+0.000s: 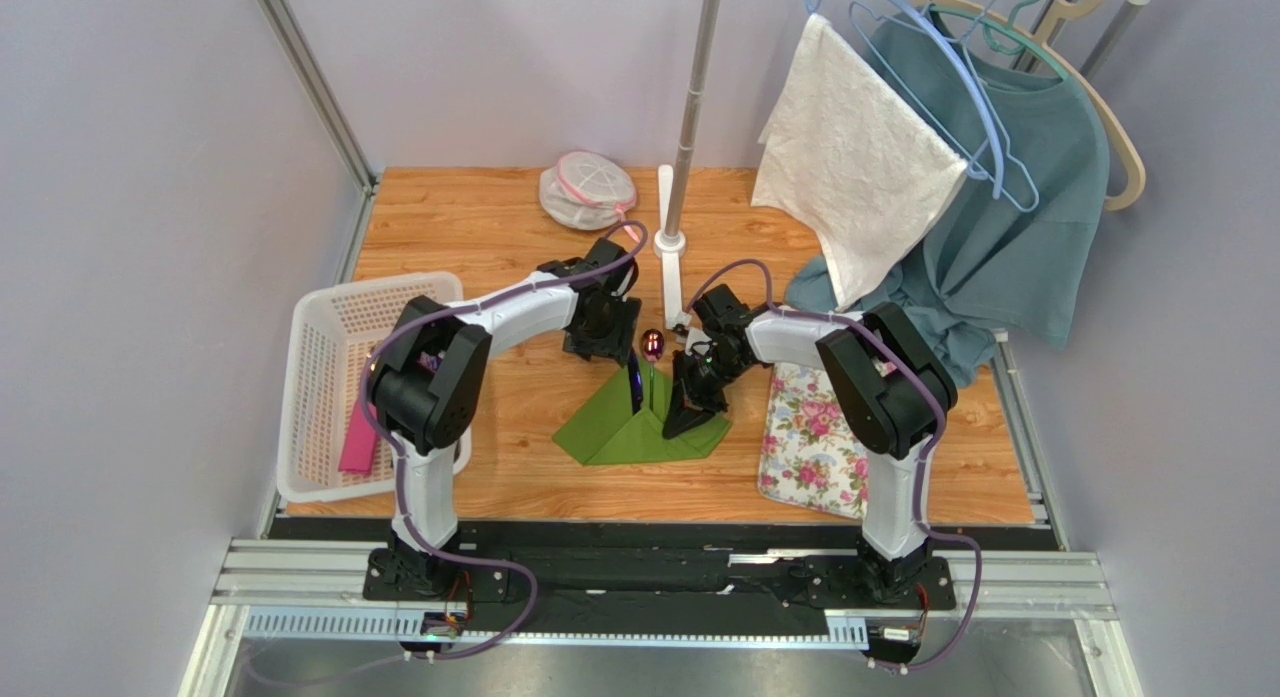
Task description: Place the utensils on the paper napkin and roll it up
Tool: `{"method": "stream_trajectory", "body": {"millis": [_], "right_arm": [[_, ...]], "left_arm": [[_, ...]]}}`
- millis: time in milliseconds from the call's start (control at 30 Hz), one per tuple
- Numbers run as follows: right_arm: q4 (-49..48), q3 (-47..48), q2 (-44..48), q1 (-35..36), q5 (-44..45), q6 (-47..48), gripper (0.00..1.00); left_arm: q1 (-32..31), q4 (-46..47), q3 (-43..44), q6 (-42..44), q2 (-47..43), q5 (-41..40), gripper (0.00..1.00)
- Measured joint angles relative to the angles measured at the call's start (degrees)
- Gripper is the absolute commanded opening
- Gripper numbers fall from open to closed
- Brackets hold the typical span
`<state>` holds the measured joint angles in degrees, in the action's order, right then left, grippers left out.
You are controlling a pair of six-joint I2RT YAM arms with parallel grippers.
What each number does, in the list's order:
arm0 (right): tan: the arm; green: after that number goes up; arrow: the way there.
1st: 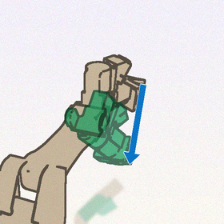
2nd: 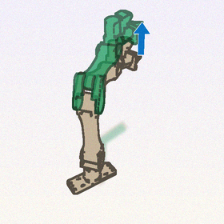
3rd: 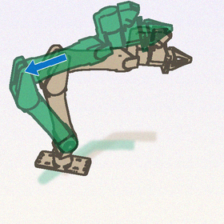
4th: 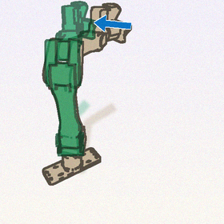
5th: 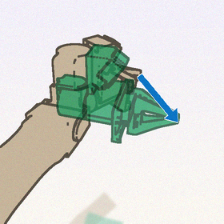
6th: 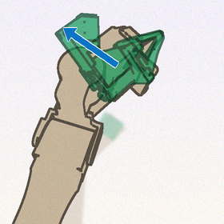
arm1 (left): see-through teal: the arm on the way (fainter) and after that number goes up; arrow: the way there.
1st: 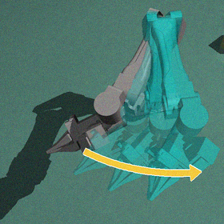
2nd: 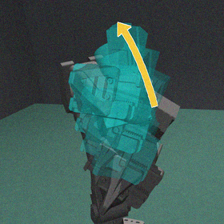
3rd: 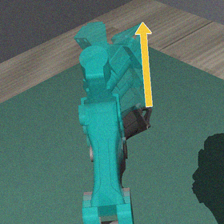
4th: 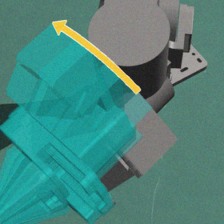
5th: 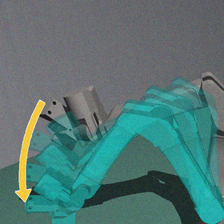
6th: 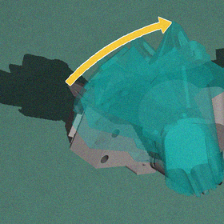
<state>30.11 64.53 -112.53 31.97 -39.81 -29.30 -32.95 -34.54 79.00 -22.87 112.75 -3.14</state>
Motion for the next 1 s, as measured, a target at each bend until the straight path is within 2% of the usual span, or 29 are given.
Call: {"method": "stream_trajectory", "body": {"millis": [133, 233, 500, 667, 867, 967, 1000], "right_arm": [[0.0, 0.0, 0.0, 0.0, -0.1, 0.0, 0.02], [0.0, 0.0, 0.0, -0.2, -0.1, 0.0, 0.02], [-0.1, 0.0, -0.2, -0.5, -0.6, 0.0, 0.02], [-0.1, 0.0, -0.3, -0.7, -0.8, 0.0, 0.02], [-0.1, 0.0, -0.5, -0.8, -1.1, 0.0, 0.01], [-0.2, 0.0, -0.6, -0.9, -1.4, 0.0, 0.01], [-0.2, 0.0, -0.6, -0.9, -1.5, 0.0, 0.01]], "left_arm": [[0.8, 2.3, -2.5, 0.7, -3.3, 4.1, 0.53], [1.3, 4.8, -3.0, 1.9, -5.3, 7.3, 0.49], [2.4, 10.8, -2.8, 5.9, -5.6, 16.7, 0.48], [4.6, 13.9, -1.4, 10.8, -4.5, 22.9, 0.53], [6.6, 14.4, 4.2, 15.9, -1.2, 29.6, 0.54], [6.9, 14.7, 4.9, 17.6, 0.2, 32.2, 0.53], [6.9, 14.7, 4.9, 18.0, 0.6, 32.9, 0.48]]}}
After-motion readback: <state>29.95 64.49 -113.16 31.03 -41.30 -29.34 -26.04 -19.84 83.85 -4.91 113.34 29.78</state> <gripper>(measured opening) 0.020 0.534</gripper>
